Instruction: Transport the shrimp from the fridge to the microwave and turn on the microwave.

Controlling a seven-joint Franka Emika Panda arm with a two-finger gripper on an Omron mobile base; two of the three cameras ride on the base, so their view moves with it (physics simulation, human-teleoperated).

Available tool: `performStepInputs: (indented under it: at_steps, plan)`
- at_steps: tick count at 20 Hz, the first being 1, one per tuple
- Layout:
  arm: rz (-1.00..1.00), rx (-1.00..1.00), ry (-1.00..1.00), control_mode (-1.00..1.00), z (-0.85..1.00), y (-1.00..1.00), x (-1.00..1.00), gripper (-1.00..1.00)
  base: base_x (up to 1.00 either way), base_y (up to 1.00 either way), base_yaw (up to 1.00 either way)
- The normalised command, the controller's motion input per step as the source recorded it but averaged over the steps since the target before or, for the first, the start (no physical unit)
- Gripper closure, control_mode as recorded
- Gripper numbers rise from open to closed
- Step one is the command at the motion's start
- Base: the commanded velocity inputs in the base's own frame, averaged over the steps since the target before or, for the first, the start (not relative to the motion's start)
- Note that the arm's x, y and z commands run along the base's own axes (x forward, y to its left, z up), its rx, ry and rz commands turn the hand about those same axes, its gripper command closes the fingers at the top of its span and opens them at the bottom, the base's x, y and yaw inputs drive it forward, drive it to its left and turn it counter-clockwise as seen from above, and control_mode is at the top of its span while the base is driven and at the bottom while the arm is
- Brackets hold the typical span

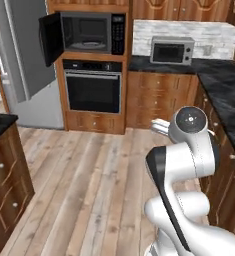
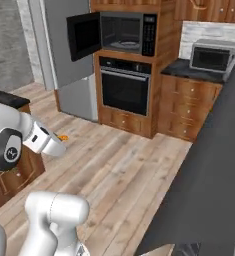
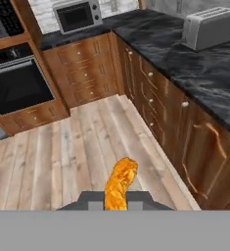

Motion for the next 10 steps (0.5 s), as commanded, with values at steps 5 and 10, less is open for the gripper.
performStepInputs:
  at_steps: [5,10]
  plan:
    - [0.0,0.0,0.0,1.0,0.0,0.0,0.0,1.0,1.0,-0.63,0.45]
    - [0.0,0.0,0.0,1.0,0.0,0.0,0.0,1.0,1.0,-0.69,0.43]
